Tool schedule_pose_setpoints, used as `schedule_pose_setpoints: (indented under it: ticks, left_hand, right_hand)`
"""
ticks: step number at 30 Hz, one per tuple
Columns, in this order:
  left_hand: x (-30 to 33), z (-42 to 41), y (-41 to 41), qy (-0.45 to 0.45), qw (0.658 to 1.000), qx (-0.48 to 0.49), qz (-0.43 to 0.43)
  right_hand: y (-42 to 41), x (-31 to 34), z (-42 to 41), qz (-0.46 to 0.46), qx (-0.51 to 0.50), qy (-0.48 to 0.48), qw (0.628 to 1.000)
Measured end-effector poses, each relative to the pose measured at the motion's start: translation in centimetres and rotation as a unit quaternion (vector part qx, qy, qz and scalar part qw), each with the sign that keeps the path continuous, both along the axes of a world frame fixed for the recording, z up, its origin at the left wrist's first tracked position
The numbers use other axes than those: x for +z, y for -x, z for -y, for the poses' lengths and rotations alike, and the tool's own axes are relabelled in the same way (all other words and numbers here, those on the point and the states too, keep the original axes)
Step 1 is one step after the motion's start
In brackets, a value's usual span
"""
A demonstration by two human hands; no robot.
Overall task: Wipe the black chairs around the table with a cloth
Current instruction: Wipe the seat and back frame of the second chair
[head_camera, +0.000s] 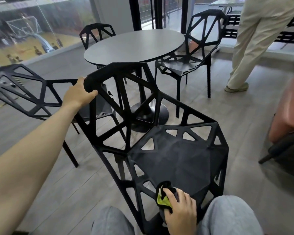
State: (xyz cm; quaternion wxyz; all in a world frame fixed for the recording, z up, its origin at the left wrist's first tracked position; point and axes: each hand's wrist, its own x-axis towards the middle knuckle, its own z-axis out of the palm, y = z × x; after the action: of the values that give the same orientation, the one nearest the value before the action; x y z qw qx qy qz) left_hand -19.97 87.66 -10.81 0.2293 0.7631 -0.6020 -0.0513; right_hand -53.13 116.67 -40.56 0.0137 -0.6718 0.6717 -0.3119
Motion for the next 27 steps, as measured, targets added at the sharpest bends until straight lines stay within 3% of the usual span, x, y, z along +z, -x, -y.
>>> schedule_pose_setpoints:
  ticks: [9, 12, 18, 21, 27]
  left_hand:
    - [-1.0, 1.2, -1.1, 0.03, 0.999, 0.016, -0.024]
    - [-2.2, 1.6, -1.5, 0.081, 0.995, 0.004, -0.065]
    - [-2.1, 4.6, -2.5, 0.061, 0.989, 0.02, -0.136]
    - [-1.3, 5.3, -2.5, 0.031, 0.988, 0.02, -0.151]
    - [0.8, 8.1, -2.8, -0.035, 0.973, -0.039, -0.225]
  right_hand:
    - [1.1, 0.8, 4.9, 0.022, 0.047, -0.025, 0.998]
    - [0.9, 1.3, 7.7, 0.03, 0.059, -0.027, 0.997]
    - [1.0, 1.5, 10.1, 0.046, 0.074, -0.025, 0.996]
    - [0.4, 1.7, 10.1, 0.06, 0.042, -0.036, 0.997]
    - [-5.5, 3.7, 6.8, 0.181, -0.086, -0.058, 0.978]
